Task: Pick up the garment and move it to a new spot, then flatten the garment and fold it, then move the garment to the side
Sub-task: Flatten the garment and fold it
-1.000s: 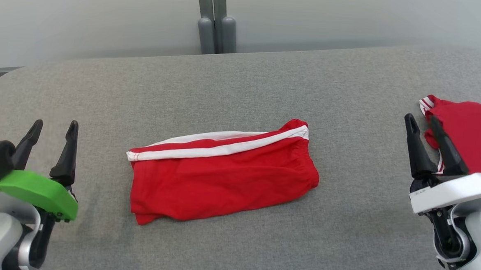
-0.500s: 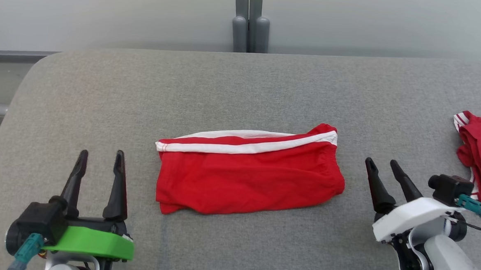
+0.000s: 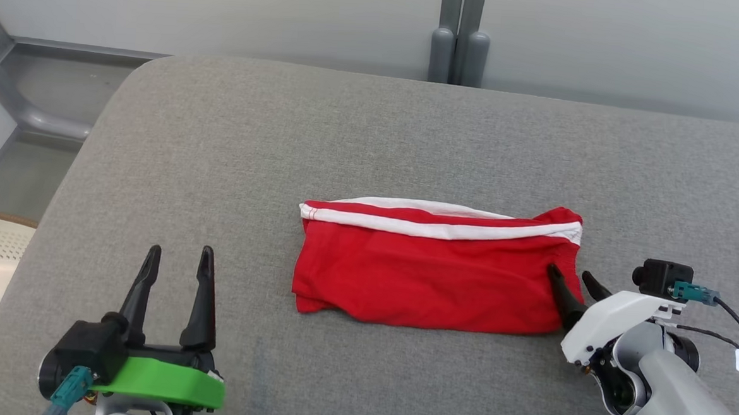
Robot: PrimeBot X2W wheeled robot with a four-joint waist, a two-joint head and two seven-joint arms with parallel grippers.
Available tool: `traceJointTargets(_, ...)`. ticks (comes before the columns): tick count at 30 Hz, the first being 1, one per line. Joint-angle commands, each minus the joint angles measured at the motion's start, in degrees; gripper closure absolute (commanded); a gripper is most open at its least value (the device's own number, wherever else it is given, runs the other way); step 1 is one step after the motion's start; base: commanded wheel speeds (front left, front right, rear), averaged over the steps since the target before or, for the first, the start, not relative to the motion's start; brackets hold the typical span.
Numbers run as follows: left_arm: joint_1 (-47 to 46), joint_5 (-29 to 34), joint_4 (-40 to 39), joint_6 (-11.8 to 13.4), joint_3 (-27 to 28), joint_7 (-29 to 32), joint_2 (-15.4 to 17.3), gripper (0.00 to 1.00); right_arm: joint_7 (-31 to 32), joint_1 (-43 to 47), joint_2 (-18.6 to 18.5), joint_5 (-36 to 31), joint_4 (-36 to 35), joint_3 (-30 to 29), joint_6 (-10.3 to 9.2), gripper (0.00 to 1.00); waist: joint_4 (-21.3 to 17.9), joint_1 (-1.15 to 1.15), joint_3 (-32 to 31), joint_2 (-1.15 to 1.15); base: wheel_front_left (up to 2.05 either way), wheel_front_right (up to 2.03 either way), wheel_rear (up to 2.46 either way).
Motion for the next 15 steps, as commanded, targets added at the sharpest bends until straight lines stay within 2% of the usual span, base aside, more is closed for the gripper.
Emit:
traceJointTargets(1, 0.51, 1.17, 0.39, -0.73, 0.43, -0.26, -0.7, 0.0, 0.41, -0.49, 0.09, 1.0, 1.43, -0.63, 0.03, 0.0, 1.21, 0.0, 0.36, 0.0, 0.0, 0.0, 0.0)
traceJointTargets(9, -0.78, 2.89, 2.75, -3.43, 2.09, -0.27, -2.98, 0.0, 2.24, -2.76, 1.03, 2.19, 11.57, -4.47, -0.07, 0.0, 3.25, 0.0, 1.25, 0.0, 0.0, 0.0, 0.0)
traceJointTargets(13, -1.26, 3.73, 3.57, -4.27, 2.52, -0.27, -3.41, 0.0, 4.36, -3.54, 3.02, 3.49, 14.54, -4.89, -0.08, 0.0, 3.8, 0.0, 1.47, 0.0, 0.0, 0.0, 0.0)
traceJointTargets(14, -1.39, 3.92, 3.8, -4.41, 2.56, -0.27, -3.53, 0.0, 5.05, -3.62, 3.61, 3.9, 14.92, -4.76, -0.08, 0.04, 3.94, 0.0, 1.49, 0.0, 0.0, 0.0, 0.0)
traceJointTargets(15, -1.48, 4.08, 3.97, -4.48, 2.62, -0.27, -3.59, 0.0, 5.47, -3.72, 4.02, 4.25, 14.94, -4.6, -0.02, 0.47, 4.03, 0.0, 1.49, 0.0, 0.0, 0.0, 0.0)
